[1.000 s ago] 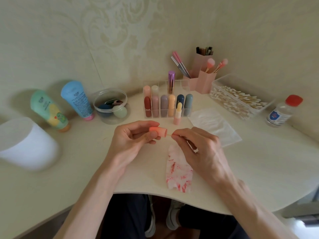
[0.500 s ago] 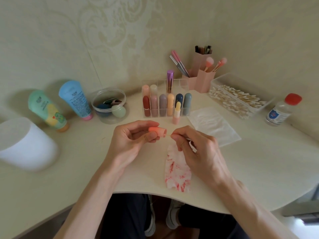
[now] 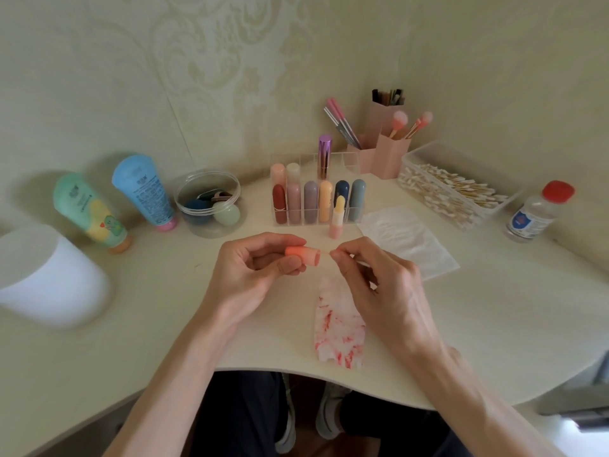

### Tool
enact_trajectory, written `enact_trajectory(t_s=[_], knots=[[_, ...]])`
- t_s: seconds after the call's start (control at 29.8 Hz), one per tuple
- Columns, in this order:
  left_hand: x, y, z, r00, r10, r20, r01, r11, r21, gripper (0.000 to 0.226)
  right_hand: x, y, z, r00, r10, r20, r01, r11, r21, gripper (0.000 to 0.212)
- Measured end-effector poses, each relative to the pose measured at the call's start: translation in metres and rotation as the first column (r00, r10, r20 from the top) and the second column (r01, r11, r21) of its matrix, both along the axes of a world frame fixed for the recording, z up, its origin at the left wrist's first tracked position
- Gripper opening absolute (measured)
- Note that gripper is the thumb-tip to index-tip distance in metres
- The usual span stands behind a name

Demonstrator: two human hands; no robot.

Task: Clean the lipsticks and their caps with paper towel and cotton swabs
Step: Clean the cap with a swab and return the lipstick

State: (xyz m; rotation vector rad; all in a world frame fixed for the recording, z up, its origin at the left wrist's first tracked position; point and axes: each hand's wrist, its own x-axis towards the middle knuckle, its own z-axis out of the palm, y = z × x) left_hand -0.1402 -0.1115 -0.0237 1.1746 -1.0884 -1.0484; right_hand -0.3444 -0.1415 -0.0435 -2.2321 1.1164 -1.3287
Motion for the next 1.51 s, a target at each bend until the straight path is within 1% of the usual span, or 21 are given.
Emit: enact_trajectory(t_s=[0.17,0.3,0.44,0.54,0.64,0.74,0.97,1.14,1.24,1.37,1.51], knots=[[0.0009,0.0007,0.0007,0.999,0.016,-0.028,-0.015,1.0,0.018,0.029,0.0007,0.0001,-0.0021,1.0,-0.014,-0.021,0.014,1.0,0.003,0.017],[0.0017,0.0018,0.0013,0.998,0.021,-0.056,-0.021,1.0,0.016,0.03,0.0011,0.0005,-0.003,0.998,0.049,-0.036,-0.048,0.998,0.042,0.018],[0.0006,0.0024,0.0014,0.998,0.04,-0.05,-0.039,0.999,0.022,0.028,0.0006,0.001,-0.0024,0.994,0.101,-0.044,-0.098,0.993,0.065,0.023],[0.0004,0.0016,0.0005,0.999,0.025,-0.032,-0.025,1.0,0.007,0.026,-0.0006,0.0017,-0.0009,0.993,0.114,-0.022,-0.112,0.991,0.077,0.018],[-0.0005,0.0018,0.0006,1.0,-0.002,-0.018,0.002,1.0,0.002,0.025,-0.0011,0.002,0.001,0.995,0.099,0.001,-0.099,0.994,0.045,0.012],[-0.0007,0.0017,0.0,1.0,-0.015,0.002,0.015,1.0,0.008,0.025,-0.0009,0.0015,0.0019,0.998,0.065,0.018,-0.066,0.998,0.016,0.014],[0.0004,0.0016,-0.0005,1.0,-0.012,-0.019,0.012,1.0,0.004,0.028,0.0001,0.0011,-0.0019,1.0,0.001,0.002,-0.001,1.0,0.019,0.017],[0.001,0.0029,0.0001,0.999,0.026,-0.045,-0.025,1.0,0.008,0.028,0.0,0.0009,-0.0037,0.998,0.046,-0.037,-0.044,0.998,0.053,0.018],[0.0003,0.0029,0.0008,0.997,0.044,-0.057,-0.044,0.999,-0.001,0.026,0.0006,0.0013,-0.0021,0.995,0.095,-0.031,-0.092,0.992,0.082,0.018],[-0.0017,0.003,0.0008,0.999,0.043,-0.003,-0.043,0.999,-0.027,0.027,-0.0003,0.0023,0.0017,0.99,0.137,-0.019,-0.134,0.983,0.126,0.016],[-0.0032,0.003,-0.0006,0.999,0.007,0.042,-0.005,0.998,-0.056,0.027,-0.0025,0.0039,0.0059,0.989,0.142,0.05,-0.149,0.97,0.194,0.015]])
